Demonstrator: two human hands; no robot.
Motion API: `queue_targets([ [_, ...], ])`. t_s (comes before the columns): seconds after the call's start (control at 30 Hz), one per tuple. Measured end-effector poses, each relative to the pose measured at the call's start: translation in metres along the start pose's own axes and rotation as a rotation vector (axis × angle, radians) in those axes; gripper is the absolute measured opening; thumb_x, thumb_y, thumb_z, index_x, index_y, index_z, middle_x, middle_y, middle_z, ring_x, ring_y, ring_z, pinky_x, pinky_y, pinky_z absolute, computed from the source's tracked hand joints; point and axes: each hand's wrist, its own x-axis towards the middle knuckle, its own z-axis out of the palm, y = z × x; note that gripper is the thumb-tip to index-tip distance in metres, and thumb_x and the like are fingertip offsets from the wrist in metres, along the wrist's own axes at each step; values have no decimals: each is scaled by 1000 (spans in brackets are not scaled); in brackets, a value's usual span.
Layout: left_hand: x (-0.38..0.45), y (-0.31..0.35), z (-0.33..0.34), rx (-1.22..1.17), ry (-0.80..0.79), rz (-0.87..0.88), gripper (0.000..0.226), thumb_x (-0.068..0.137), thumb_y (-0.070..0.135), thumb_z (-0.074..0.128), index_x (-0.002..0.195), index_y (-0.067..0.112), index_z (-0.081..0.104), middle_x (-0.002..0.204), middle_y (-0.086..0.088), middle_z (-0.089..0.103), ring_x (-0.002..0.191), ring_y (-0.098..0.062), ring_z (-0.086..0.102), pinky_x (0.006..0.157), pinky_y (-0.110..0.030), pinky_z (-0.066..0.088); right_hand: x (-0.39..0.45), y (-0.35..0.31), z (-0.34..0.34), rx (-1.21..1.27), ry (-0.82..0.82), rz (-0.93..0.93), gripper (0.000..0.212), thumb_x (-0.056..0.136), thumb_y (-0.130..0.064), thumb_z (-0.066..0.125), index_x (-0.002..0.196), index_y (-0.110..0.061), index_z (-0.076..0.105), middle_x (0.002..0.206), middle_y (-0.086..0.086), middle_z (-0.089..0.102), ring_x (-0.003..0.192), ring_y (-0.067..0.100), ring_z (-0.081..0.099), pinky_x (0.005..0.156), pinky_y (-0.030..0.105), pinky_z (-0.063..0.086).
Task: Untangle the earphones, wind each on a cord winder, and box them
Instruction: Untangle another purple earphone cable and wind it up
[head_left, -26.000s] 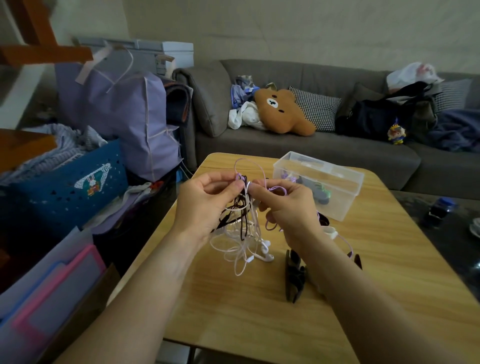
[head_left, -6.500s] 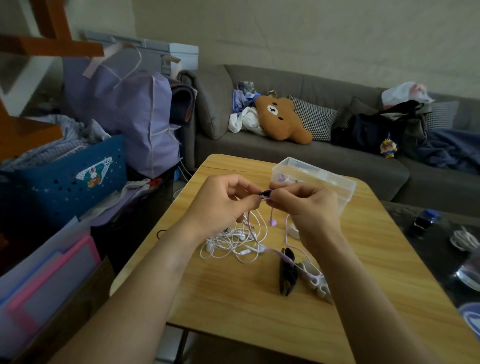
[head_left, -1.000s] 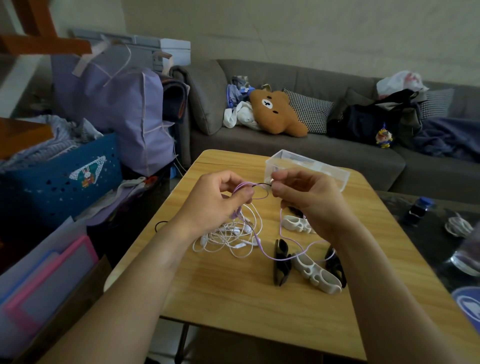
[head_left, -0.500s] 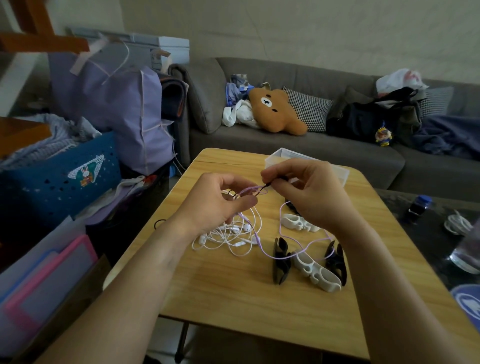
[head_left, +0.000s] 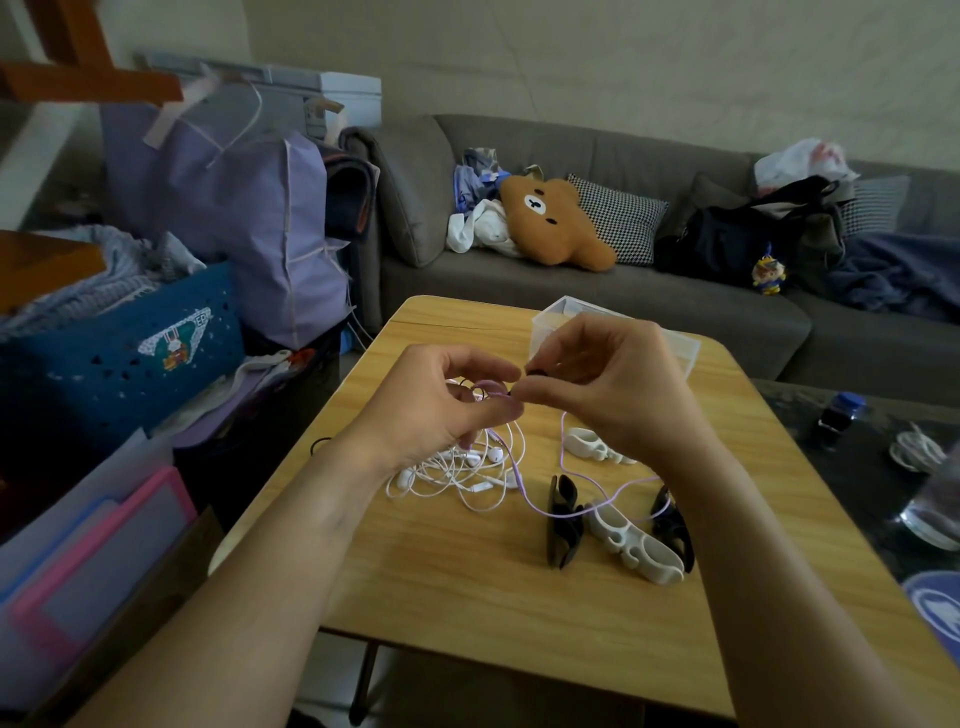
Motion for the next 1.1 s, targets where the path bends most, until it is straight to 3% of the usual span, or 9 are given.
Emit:
queue_targets([
  [0.1,1,-1,0,-28,1,-2,32,77,8,83,106,10,72,98,-17,72,74,-44,66,54,-24,53,0,0,1,1,19,-27,16,73,-21,87,82,-17,75,74,-8,74,66,1,70,62,16,53],
  [0.17,1,-2,0,-47,-8,3,33,76,5,83,107,7,71,96,-18,72,78,-40,69,57,-22,54,1,1,2,41,4,-18,11,77,-18,85,85,-16,78,73,-8,75,64,0,69,62,13,50],
  [0.27,1,-4,0,-74,-22,19,33,77,4,81,108,2,70,96,-22,72,77,-29,69,66,-24,58,-1,3,2,65,-55,3,14,78,-16,84,90,-20,79,80,-9,77,74,1,72,71,16,54],
  [0.37,3,-6,-1,-84,1,17,31,79,10,80,107,3,69,94,-19,74,82,-32,73,72,-27,60,-3,3,2,86,-112,4,25,73,-17,87,95,-24,76,84,-10,78,80,5,74,76,20,58],
  [0.5,6,-9,0,-147,51,-5,30,83,5,75,110,-4,65,86,-26,73,68,-29,73,59,-25,58,0,8,11,51,-149,19,42,72,-5,88,107,-20,72,95,-8,75,80,8,74,77,31,62],
  [0.67,7,-13,0,-125,59,20,23,91,11,68,114,6,66,78,-19,75,68,-32,74,56,-28,58,3,18,23,6,-113,55,38,79,-21,84,111,-37,74,98,-9,73,75,8,68,79,40,61],
  [0.87,7,-14,3,-89,-11,48,42,97,1,57,138,9,52,86,-21,75,76,-31,75,69,-33,62,2,23,19,53,-98,127,36,79,-23,84,111,-37,71,96,-12,75,79,0,69,84,35,59],
  [0.97,6,-12,4,-59,25,86,36,97,-1,57,131,8,59,86,-19,76,74,-28,75,68,-30,62,3,25,18,113,-70,152,39,71,-32,88,107,-29,74,96,-11,77,85,6,72,88,39,59],
  [1.1,5,-13,6,20,171,121,19,93,10,66,112,13,70,84,-6,77,70,-25,75,64,-31,62,2,21,23,140,-42,161,63,50,-53,88,103,-24,71,93,-8,77,84,7,73,83,37,60],
])
